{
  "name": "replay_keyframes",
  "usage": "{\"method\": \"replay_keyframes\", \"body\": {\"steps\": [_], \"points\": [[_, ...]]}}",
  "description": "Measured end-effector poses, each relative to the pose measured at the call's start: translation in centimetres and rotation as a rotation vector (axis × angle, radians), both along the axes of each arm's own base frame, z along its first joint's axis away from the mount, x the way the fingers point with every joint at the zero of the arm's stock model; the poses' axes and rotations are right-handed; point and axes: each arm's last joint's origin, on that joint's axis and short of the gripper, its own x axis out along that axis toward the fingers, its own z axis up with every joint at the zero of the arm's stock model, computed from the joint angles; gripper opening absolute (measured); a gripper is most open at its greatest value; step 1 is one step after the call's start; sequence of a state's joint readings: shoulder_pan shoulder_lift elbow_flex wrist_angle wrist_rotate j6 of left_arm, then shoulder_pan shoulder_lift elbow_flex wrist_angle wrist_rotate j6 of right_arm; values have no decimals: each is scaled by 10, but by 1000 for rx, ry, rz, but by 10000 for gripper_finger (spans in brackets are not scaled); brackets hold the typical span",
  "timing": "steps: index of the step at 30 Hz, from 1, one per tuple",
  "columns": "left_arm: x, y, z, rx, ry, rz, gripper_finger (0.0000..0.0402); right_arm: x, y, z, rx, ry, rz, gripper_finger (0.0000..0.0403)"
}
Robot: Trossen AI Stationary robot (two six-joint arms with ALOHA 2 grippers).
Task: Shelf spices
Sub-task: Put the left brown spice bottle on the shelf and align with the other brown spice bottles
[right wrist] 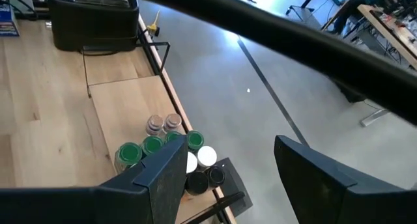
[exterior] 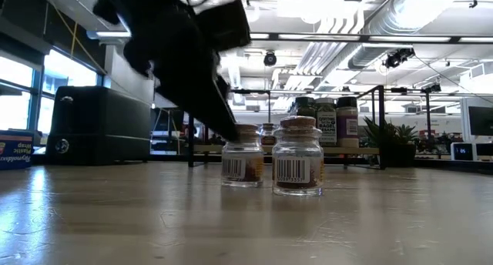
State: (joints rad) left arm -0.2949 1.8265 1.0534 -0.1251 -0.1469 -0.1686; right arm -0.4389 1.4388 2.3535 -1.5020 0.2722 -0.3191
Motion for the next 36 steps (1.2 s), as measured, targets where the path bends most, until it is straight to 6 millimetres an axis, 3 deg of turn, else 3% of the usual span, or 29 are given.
{"method": "replay_keyframes", "body": {"steps": [4,12,36], "points": [[9,0,-15,-31,31,-67,264,0,0,0,-2,1,2,224],[28,2,-3,-1,-33,-20,264,0,0,0,-3,0,2,224],[23,1,-7,-32,32,59,259,1,-1,2,-29,-6,15,224]]}}
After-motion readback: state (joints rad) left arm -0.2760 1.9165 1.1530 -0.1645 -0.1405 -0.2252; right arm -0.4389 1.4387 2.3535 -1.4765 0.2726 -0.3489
